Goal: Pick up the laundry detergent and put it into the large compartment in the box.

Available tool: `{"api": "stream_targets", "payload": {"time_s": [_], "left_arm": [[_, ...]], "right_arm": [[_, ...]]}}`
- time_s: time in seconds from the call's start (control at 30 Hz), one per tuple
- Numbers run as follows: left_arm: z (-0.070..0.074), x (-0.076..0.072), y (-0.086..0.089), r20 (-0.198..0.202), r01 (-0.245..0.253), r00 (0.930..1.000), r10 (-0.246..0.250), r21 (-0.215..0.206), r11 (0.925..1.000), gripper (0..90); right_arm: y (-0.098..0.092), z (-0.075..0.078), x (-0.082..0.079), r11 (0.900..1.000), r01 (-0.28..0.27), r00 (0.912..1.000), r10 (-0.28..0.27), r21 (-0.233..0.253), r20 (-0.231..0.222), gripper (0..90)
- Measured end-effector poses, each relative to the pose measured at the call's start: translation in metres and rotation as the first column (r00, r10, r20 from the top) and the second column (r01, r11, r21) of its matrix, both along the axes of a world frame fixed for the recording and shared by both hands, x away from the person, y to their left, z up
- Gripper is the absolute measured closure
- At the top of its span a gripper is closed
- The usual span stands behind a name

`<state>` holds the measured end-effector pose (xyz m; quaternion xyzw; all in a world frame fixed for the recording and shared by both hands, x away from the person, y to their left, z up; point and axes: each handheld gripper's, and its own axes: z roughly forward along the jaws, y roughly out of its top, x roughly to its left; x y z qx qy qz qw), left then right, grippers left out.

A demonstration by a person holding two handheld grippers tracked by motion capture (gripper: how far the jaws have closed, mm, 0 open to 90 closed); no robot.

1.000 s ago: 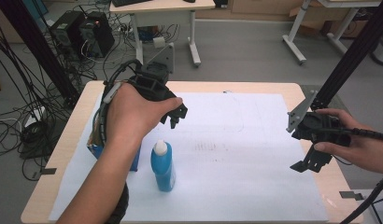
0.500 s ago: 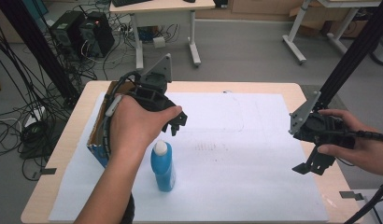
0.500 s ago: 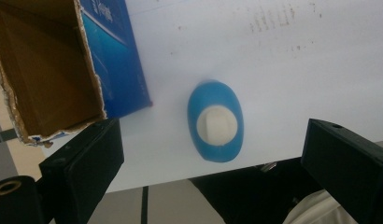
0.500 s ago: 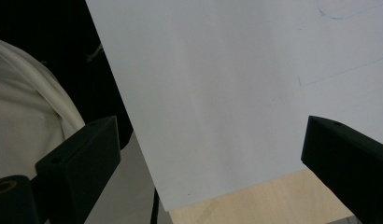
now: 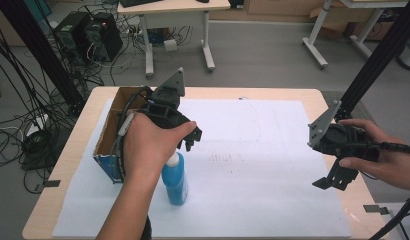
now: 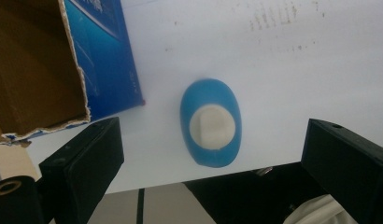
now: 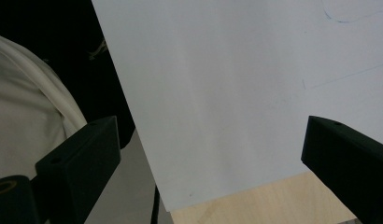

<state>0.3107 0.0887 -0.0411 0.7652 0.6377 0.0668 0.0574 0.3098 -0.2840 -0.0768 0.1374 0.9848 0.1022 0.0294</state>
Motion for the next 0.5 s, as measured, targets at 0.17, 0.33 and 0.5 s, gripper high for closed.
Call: {"api": "stream_targets", "payload": {"time_s": [0.17,0.33,0.5], "left_arm": [[-0.008,0.0,0.002,-0.003,-0.014,0.9999,0.014,-0.006,0.9999,6.3],[-0.017,0.001,0.002,-0.012,-0.022,0.9997,0.022,-0.009,0.9997,6.3],[-0.026,0.004,0.002,-0.024,-0.021,0.9995,0.021,-0.013,0.9997,6.2]], "right_arm": [[0.004,-0.002,0.0,1.0,-0.014,0.9999,0.014,-0.005,-0.006,4.9],[0.005,-0.001,-0.001,1.0,-0.015,0.9999,0.015,-0.008,-0.006,4.8],[0.003,-0.001,-0.002,1.0,-0.013,0.9999,0.013,-0.007,-0.007,4.8]]}}
